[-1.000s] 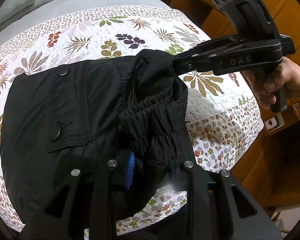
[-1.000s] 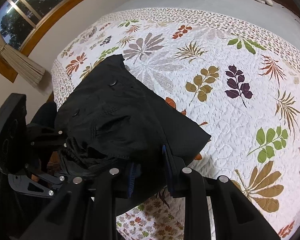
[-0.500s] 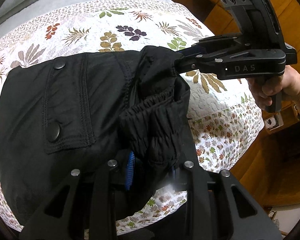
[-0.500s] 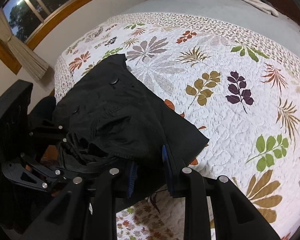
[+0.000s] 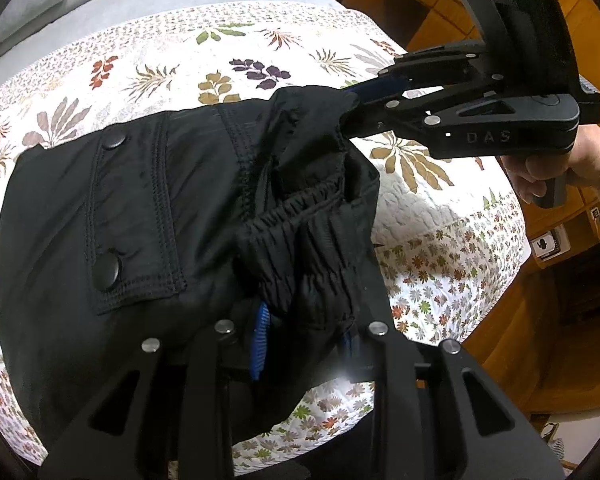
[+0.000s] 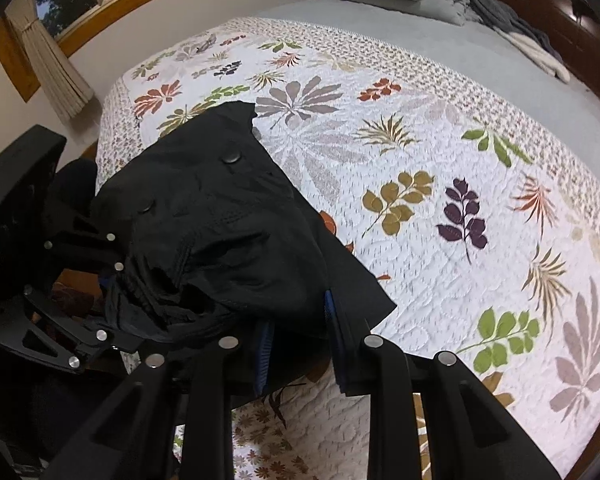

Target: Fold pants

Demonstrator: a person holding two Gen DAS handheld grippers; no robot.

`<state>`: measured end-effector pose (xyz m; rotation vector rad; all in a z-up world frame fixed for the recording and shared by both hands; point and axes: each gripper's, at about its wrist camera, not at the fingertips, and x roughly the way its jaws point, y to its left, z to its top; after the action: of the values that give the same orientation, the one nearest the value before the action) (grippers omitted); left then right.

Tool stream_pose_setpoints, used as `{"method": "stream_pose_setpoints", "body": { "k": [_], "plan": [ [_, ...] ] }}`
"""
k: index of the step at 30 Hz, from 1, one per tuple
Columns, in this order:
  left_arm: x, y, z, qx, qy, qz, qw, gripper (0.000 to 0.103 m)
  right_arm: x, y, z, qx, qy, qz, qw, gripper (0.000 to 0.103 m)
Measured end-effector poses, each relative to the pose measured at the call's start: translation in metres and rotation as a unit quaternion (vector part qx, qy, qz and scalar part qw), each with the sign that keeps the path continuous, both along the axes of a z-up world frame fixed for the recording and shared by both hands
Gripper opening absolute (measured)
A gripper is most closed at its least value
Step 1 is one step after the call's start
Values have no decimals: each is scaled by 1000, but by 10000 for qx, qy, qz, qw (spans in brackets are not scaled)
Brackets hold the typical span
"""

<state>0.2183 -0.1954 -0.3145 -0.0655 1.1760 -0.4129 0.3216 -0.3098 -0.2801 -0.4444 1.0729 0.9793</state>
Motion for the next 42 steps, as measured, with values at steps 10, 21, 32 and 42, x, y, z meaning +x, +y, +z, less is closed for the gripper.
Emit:
{"method": "stream_pose_setpoints", "body": {
  "k": [10, 21, 32, 42],
  "plan": [
    [-3, -5, -16, 154, -76, -119, 9998, 27, -6, -3, -20, -343, -382, -8, 9987, 26],
    [-7, -10, -20, 248, -158, -275, 9992, 32, -7, -42, -23, 266, 25, -1158, 9929, 26],
    [-11, -16, -17, 334, -250, -402, 9983, 44, -23, -54, -6, 1881, 658, -2110, 9570, 29],
    [-38, 9, 19, -528, -440, -544, 9962, 85, -38, -52, -21, 1635, 846, -2567, 9488, 37]
  ]
}}
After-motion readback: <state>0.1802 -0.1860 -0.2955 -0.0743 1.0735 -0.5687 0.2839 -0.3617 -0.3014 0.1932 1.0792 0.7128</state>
